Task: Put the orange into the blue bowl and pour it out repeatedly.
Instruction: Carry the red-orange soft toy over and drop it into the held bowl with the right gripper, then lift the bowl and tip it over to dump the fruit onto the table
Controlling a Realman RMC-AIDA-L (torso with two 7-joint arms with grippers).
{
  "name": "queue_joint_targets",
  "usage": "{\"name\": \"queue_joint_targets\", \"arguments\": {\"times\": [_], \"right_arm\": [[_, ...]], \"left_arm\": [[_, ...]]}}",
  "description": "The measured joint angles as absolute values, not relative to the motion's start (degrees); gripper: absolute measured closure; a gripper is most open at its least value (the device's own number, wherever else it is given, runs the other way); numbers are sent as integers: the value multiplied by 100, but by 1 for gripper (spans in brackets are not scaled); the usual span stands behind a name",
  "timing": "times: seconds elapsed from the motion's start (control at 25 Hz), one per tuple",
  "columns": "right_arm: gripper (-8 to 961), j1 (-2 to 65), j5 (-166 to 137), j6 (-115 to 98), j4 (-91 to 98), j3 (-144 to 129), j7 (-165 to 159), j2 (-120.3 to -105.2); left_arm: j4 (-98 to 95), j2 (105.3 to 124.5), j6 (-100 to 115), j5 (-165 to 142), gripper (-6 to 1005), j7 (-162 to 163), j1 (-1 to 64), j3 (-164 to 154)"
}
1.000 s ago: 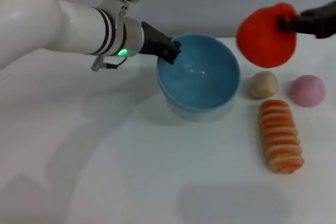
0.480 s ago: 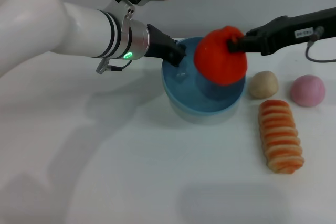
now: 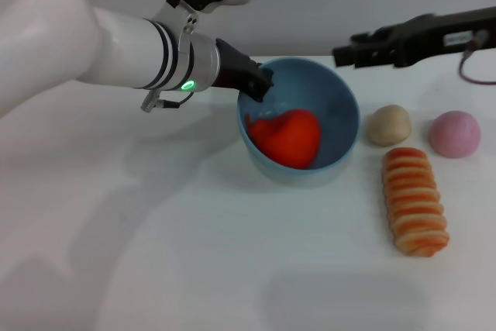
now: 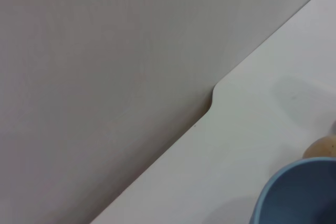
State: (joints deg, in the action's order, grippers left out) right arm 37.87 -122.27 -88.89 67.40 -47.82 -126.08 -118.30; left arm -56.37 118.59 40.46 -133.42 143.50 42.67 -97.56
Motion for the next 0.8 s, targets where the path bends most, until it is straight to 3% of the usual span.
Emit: {"name": "queue_joint_targets", "arguments": {"times": [0.2, 0.28, 0.8], "right_arm": [[561, 3382, -12210, -8522, 6907, -4355, -12539, -11829], [429, 3140, -12145, -8326, 6896, -4198, -12442, -11829], [429, 2136, -11303, -8201, 6330, -3101, -11745, -11852]], "left_arm": [[-5836, 11832, 3818, -13444, 1000, 14223, 4217, -9852], [-6083, 11819, 3714, -13641, 1000, 14114, 4130, -9916], [-7865, 11841, 2475, -16516, 999, 13867, 3232, -11323]]}}
